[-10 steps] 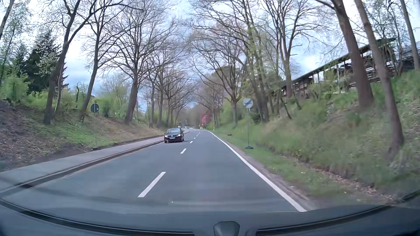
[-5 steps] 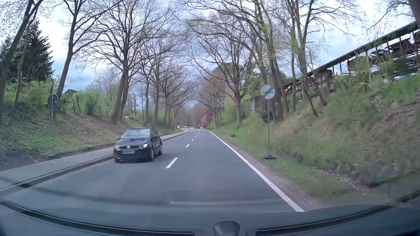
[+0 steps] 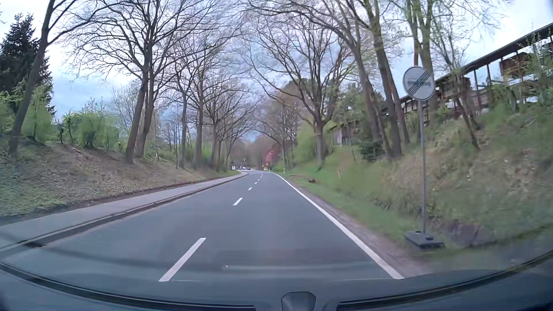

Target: Follow the waypoints while adhering to traffic rules and regulations

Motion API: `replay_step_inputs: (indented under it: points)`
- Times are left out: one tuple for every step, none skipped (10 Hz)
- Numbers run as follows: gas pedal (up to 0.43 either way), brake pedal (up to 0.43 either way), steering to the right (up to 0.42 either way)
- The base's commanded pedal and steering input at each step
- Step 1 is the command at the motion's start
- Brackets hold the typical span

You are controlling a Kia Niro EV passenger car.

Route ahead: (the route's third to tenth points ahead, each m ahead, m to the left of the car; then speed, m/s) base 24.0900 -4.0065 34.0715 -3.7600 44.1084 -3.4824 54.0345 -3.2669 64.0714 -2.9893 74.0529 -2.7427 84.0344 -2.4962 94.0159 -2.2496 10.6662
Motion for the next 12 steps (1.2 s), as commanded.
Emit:
replay_step_inputs:
  points:
    - [0.079,0.000,-0.004]
    - [0.087,0.000,-0.004]
    - [0.087,0.000,-0.004]
    - [0.087,0.000,-0.004]
    - [0.087,0.000,-0.004]
    - [0.098,0.000,-0.003]
    - [0.098,0.000,-0.003]
    - [0.098,0.000,-0.003]
    - [0.098,0.000,-0.003]
    - [0.098,0.000,-0.003]
    - [0.098,0.000,-0.004]
    - [0.098,0.000,-0.004]
